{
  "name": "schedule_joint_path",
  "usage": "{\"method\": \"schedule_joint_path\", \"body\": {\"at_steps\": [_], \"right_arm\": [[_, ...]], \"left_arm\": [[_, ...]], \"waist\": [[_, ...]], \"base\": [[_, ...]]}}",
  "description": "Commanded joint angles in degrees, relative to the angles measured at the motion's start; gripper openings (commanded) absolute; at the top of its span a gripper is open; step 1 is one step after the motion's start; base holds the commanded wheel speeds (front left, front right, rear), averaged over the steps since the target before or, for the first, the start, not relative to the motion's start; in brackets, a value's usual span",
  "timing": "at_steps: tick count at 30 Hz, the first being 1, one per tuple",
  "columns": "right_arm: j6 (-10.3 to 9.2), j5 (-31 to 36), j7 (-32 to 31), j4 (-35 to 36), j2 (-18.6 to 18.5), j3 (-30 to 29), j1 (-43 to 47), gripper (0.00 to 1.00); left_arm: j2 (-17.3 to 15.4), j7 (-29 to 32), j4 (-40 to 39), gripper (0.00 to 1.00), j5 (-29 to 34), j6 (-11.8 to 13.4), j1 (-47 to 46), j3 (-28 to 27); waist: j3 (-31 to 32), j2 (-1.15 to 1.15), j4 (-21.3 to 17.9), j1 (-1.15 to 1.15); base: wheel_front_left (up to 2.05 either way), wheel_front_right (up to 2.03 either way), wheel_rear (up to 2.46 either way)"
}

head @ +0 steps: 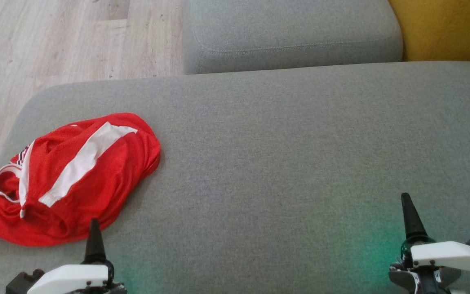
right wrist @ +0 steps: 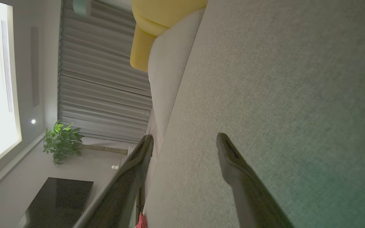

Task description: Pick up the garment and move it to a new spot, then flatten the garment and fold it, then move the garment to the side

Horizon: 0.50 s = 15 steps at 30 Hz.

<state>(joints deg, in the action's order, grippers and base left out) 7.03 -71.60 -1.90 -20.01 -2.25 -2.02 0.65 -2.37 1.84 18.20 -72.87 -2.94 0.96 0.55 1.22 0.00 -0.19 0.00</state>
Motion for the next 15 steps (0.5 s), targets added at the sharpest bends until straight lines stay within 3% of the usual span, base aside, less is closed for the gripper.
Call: {"method": "schedule_joint_path", "body": {"at_steps": [1, 15], "right_arm": [[0.12, 0.89, 0.64, 2.18, -0.22, 0.58, -2.28, 1.00], [0.17, 12.85, 3.34, 2.86, -0.28, 3.41, -2.15, 1.00]], "left_arm": [[-0.27, -0.49, -1.82, 1.00, 0.88, 0.13, -2.48, 0.11], [-0.31, -3.21, -1.75, 1.00, 11.81, 2.41, -2.47, 2.56]], "waist": [[-0.02, 0.00, 0.00, 0.00], [1.21, 0.00, -0.16, 0.00]], "base": [[0.00, 0.00, 0.00], [0.00, 0.00, 0.00]]}}
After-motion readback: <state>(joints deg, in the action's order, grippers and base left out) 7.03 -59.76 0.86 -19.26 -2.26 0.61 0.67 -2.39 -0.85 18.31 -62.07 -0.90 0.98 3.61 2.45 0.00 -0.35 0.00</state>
